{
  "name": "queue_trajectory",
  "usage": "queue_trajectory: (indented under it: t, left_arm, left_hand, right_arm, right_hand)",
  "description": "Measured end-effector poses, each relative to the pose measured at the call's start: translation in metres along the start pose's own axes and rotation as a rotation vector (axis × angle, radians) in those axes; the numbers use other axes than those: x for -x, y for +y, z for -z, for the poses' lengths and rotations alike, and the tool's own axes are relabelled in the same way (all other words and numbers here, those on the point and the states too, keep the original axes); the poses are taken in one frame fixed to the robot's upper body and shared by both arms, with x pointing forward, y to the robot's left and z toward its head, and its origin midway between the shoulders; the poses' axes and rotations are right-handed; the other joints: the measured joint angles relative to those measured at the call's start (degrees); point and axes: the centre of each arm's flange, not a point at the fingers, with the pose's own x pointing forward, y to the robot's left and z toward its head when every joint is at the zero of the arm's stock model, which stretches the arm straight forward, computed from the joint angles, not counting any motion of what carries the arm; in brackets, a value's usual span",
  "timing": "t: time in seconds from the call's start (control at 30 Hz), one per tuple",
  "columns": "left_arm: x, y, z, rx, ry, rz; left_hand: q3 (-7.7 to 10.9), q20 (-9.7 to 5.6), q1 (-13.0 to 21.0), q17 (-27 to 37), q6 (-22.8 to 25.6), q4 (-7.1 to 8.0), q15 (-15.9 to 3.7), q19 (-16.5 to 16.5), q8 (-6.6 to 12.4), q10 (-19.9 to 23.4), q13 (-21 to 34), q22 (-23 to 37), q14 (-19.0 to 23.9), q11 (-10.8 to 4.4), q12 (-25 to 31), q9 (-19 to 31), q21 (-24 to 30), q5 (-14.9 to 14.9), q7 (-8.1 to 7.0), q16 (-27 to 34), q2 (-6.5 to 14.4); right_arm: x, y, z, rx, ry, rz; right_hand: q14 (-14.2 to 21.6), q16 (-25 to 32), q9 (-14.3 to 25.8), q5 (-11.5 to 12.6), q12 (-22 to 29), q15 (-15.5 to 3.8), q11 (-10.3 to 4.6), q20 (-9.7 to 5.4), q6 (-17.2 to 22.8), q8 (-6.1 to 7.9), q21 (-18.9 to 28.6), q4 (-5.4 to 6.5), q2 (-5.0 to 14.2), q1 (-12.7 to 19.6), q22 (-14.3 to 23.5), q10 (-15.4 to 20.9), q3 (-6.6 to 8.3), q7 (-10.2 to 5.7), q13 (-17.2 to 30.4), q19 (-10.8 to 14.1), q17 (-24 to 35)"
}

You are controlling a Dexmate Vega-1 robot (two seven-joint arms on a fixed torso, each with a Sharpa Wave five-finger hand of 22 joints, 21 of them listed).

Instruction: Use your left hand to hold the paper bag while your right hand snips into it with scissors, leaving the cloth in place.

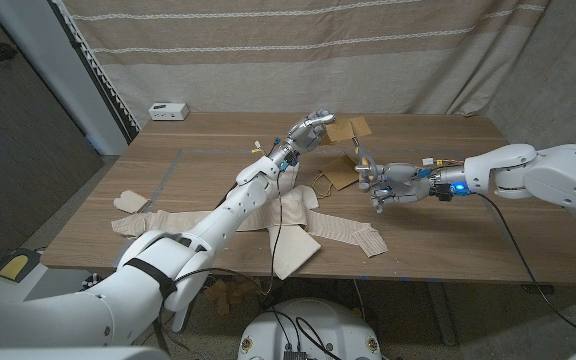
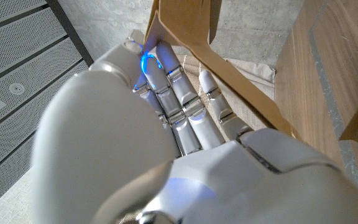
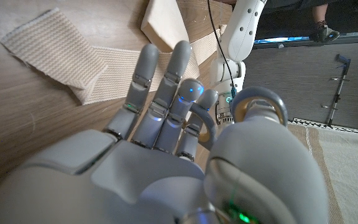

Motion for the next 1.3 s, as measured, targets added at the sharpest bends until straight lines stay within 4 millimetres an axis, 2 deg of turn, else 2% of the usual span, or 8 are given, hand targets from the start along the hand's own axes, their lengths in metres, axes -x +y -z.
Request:
queue_trajectory:
  t: [0.17,0.6,0.67,0.97,1.3]
  left_arm:
    - [0.000,0.003,-0.002,0.011,-0.010,-0.001]
    - [0.003,0.008,-0.008,0.027,-0.036,-0.010]
    - [0.004,0.008,-0.008,0.028,-0.038,-0.008]
    - [0.006,0.011,-0.009,0.037,-0.053,0.001]
    - [0.006,0.014,-0.011,0.065,-0.071,0.015]
  left_hand:
    - [0.00,0.22,0.00,0.00,0.09,0.00,0.01,-0.22,-0.04,0.01,0.00,0.00,0.01,0.01,0.08,0.00,0.22,0.13,-0.09,0.00,0.00]
    - [0.00,0.32,0.15,-0.01,0.28,0.01,0.09,-0.31,0.12,0.17,-0.02,0.01,0.09,-0.23,-0.02,-0.31,0.22,0.14,0.10,0.00,-0.15]
    - [0.00,0.31,0.15,0.02,0.28,0.00,0.09,-0.31,0.12,0.17,-0.02,0.01,0.09,-0.23,-0.01,-0.33,0.46,0.14,0.10,0.00,-0.15]
    - [0.34,0.32,0.14,0.20,0.27,-0.05,0.09,-0.72,0.12,0.18,-0.02,0.01,0.09,-0.23,0.00,-0.29,0.66,0.11,0.10,0.00,-0.16]
    - [0.34,0.41,0.12,0.20,0.26,-0.06,0.10,-0.83,0.12,0.40,-0.02,0.02,0.10,-0.41,0.10,-0.20,1.05,0.03,0.09,0.00,-0.18]
  right_arm:
    - [0.002,0.002,-0.001,0.005,-0.012,-0.003]
    - [0.006,0.007,-0.003,0.012,-0.032,-0.009]
    - [0.007,0.008,-0.003,0.012,-0.033,-0.010]
    - [0.008,0.010,-0.003,0.009,-0.035,-0.008]
    - [0.007,0.013,-0.003,0.007,-0.037,-0.008]
  right_hand:
    - [0.00,-0.59,-0.12,0.06,-0.68,0.00,0.00,0.00,0.00,0.00,-0.47,-0.30,0.00,0.00,0.00,0.01,-0.31,0.00,-1.13,0.00,0.24]
    - [0.01,-2.69,-0.21,0.94,-1.12,0.00,0.21,0.00,-0.30,0.24,-2.40,0.02,0.00,0.01,0.01,0.22,-2.02,0.31,-2.27,0.01,0.80]
    - [0.01,-2.91,-0.20,0.94,-1.12,0.00,0.21,0.00,-0.30,0.30,-2.40,-0.22,0.00,0.01,0.01,0.22,-2.25,0.30,-2.20,0.01,0.80]
    - [0.23,-3.85,-0.19,1.33,-1.11,-0.21,0.20,-0.20,-0.30,0.31,-3.62,-0.06,1.07,0.51,0.16,0.23,-3.05,0.31,-2.50,0.26,1.28]
    - [0.23,-5.04,-0.14,1.76,-1.23,-0.21,0.20,0.00,-0.61,0.31,-4.48,-0.28,1.36,0.79,0.16,0.23,-3.75,0.61,-2.15,0.65,1.86]
